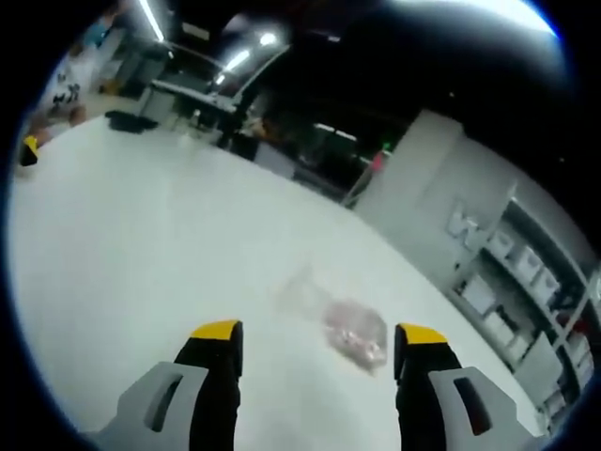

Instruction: Open the resealable bag by pulling the two sides of the seal apart until the entire bag opening is separated and visibly accessible.

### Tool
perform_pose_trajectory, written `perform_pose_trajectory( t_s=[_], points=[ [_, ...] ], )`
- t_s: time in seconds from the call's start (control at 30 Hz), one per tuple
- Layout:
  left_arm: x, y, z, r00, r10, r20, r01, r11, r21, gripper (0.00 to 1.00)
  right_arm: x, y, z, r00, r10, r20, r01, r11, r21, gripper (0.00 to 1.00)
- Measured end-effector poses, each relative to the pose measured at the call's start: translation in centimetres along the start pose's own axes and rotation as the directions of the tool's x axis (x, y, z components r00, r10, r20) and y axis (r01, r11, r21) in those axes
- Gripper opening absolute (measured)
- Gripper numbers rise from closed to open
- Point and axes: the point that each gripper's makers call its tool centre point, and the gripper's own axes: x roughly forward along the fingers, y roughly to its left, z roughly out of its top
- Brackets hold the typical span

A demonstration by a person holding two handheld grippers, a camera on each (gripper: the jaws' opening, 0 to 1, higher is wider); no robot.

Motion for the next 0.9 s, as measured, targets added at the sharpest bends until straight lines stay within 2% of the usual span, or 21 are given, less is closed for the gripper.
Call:
perform_pose_trajectory(
  t_s=[0.47, 0.9],
  points=[
    [0.0, 0.2, 0.5, 1.000, 0.005, 0.004, -0.005, 1.000, 0.002, 0.81, 0.9, -0.1, 0.3, 1.000, -0.022, 0.006, 0.021, 0.999, 0.044, 0.60],
    [-0.1, 0.4, 0.3, 1.000, 0.016, -0.003, -0.016, 1.000, 0.004, 0.81, 2.3, -0.1, 0.0, 0.999, -0.054, 0.009, 0.053, 0.994, 0.100, 0.57]
  ],
)
